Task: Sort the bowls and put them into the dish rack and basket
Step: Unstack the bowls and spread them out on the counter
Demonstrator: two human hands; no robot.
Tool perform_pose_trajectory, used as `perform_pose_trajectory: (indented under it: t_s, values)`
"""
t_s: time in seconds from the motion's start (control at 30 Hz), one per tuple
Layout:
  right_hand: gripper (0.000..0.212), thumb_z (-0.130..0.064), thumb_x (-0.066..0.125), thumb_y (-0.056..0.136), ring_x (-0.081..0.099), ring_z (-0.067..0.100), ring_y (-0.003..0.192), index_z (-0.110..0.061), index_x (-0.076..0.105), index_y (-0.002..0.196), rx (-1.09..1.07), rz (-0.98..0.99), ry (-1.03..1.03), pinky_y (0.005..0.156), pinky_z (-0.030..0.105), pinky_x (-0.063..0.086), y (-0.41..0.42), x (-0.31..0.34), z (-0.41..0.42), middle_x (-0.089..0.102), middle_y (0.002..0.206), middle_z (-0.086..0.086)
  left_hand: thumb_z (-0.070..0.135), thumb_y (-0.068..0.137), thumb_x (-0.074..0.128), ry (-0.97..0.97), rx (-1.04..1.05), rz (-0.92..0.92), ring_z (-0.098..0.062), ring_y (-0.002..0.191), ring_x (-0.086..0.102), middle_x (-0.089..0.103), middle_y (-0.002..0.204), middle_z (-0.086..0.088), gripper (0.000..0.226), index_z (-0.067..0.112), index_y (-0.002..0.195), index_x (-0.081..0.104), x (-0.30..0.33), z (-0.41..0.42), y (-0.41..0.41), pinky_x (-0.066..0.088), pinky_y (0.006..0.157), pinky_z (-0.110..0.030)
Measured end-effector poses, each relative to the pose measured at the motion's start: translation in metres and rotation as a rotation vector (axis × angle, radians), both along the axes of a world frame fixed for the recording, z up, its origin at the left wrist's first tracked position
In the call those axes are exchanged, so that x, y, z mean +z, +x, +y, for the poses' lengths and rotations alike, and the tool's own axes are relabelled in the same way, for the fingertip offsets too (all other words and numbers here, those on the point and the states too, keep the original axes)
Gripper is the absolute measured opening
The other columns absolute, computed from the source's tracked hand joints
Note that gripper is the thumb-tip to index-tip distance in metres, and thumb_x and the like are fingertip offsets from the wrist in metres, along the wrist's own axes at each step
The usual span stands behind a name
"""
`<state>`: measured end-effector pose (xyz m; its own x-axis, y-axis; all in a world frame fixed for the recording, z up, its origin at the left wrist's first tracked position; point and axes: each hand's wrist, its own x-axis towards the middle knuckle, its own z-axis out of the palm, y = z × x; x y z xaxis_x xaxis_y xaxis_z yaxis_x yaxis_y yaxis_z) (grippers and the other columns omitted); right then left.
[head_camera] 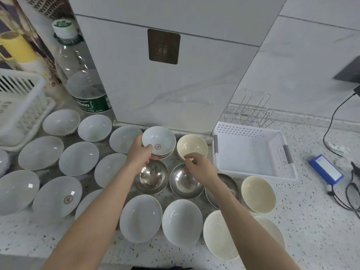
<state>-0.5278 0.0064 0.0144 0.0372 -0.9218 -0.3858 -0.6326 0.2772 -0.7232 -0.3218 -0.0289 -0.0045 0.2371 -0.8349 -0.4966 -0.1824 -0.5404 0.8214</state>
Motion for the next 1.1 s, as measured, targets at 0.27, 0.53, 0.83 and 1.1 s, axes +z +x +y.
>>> perform_pose_trajectory:
  t_s: [0.27,0.53,0.83,1.1]
  values:
    - [0.036,-0.027,0.046,0.093,0.066,0.021,0.088,-0.017,0.058,0.126,-0.026,0.072,0.05,0.08,0.035,0.052,0.025,-0.008,-0.02,0.073,0.097,0.003,0.0,0.091,0.038,-0.036,0.072,0.22,-0.006,0.041,0.056,0.065,0.073,-0.014,0.063,0.033,0.144,0.04,0.013,0.005,0.026,0.036,0.036,-0.018]
    - [0.043,-0.03,0.043,0.097,0.065,0.033,0.093,-0.002,0.047,0.13,-0.081,0.145,0.022,0.085,0.039,0.05,0.058,-0.016,-0.041,0.071,0.096,0.015,-0.005,0.09,0.034,-0.09,0.276,0.565,-0.007,0.044,0.053,0.06,0.08,-0.014,0.052,0.027,0.128,0.051,0.027,0.025,0.061,0.029,0.034,-0.014]
    - [0.053,-0.013,0.042,0.094,0.064,0.036,0.096,-0.009,0.026,0.145,-0.153,0.14,0.06,0.077,0.037,0.048,0.078,-0.019,-0.049,0.068,0.102,0.02,-0.003,0.09,0.035,-0.105,0.326,0.62,-0.006,0.043,0.052,0.066,0.063,-0.005,0.046,0.028,0.117,0.056,0.024,0.047,0.073,0.03,0.034,-0.014]
    - [0.053,-0.008,0.042,0.086,0.065,0.038,0.096,-0.013,0.036,0.139,-0.089,0.183,0.106,0.086,0.044,0.053,0.079,-0.019,-0.06,0.067,0.107,0.019,0.0,0.09,0.039,-0.099,0.285,0.568,-0.006,0.044,0.051,0.067,0.061,-0.002,0.043,0.024,0.123,0.054,0.018,0.066,0.073,0.033,0.035,-0.015]
